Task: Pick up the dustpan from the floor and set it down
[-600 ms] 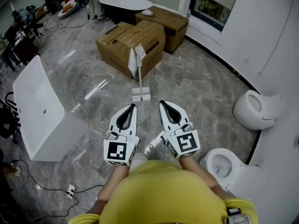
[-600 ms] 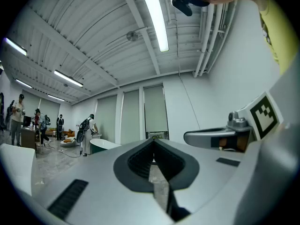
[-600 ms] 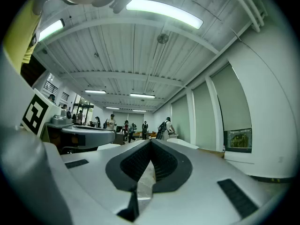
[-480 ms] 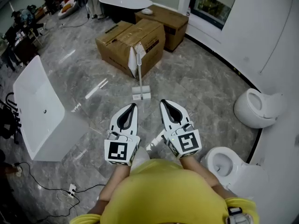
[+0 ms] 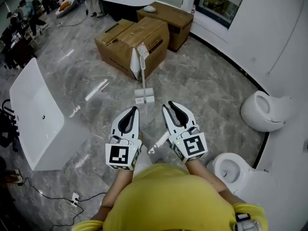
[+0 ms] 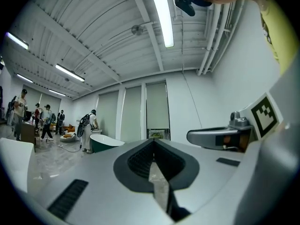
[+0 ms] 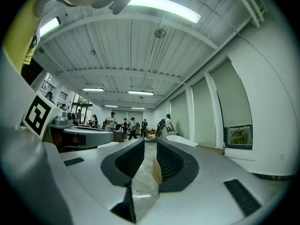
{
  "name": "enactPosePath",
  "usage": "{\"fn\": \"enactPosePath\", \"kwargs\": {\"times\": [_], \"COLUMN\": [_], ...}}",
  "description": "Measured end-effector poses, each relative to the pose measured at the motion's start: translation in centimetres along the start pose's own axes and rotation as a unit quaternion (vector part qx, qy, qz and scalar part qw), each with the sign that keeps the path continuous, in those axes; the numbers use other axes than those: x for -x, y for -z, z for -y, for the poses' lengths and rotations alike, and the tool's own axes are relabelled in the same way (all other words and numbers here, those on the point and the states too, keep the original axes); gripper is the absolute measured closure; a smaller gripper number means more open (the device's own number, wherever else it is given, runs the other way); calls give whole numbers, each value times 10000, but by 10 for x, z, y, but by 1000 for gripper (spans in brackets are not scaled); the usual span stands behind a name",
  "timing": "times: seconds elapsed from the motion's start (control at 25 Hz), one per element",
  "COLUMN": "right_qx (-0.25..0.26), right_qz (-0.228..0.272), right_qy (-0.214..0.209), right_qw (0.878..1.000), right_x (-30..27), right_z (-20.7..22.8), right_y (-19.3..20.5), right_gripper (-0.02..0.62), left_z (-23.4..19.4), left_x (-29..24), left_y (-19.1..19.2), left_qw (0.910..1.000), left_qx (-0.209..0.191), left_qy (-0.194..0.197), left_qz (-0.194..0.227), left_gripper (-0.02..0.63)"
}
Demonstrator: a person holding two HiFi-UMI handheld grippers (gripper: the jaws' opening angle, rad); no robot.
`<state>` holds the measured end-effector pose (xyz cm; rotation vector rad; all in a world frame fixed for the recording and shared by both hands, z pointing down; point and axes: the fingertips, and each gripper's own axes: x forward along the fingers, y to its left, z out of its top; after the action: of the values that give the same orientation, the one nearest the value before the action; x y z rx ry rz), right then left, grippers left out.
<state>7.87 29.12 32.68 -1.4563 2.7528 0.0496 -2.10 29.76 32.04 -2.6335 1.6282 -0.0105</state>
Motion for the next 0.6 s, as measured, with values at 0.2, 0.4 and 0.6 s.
{"fn": "enactPosePath", "kwargs": {"times": [0.2, 0.4, 0.6], "right_qx": [-31, -76, -188], "right_qz": [-166, -297, -397], "right_qy": [15, 142, 387], "right_qw": [9999, 9994, 9983], "right_x": [-60, -131, -187], "right_z": [13, 30, 48], "right_y": [13, 25, 36], "right_gripper": [486, 479, 476], "left_z": [-45, -96, -135], "left_x": [-41, -88, -135], "left_y": [7, 11, 16], "left_qw": [9999, 9994, 9980], "left_qx": [-10, -126, -68], "left_qy": [112, 289, 599], "left_qz": [-61, -111, -200], "left_gripper": [606, 606, 606]}}
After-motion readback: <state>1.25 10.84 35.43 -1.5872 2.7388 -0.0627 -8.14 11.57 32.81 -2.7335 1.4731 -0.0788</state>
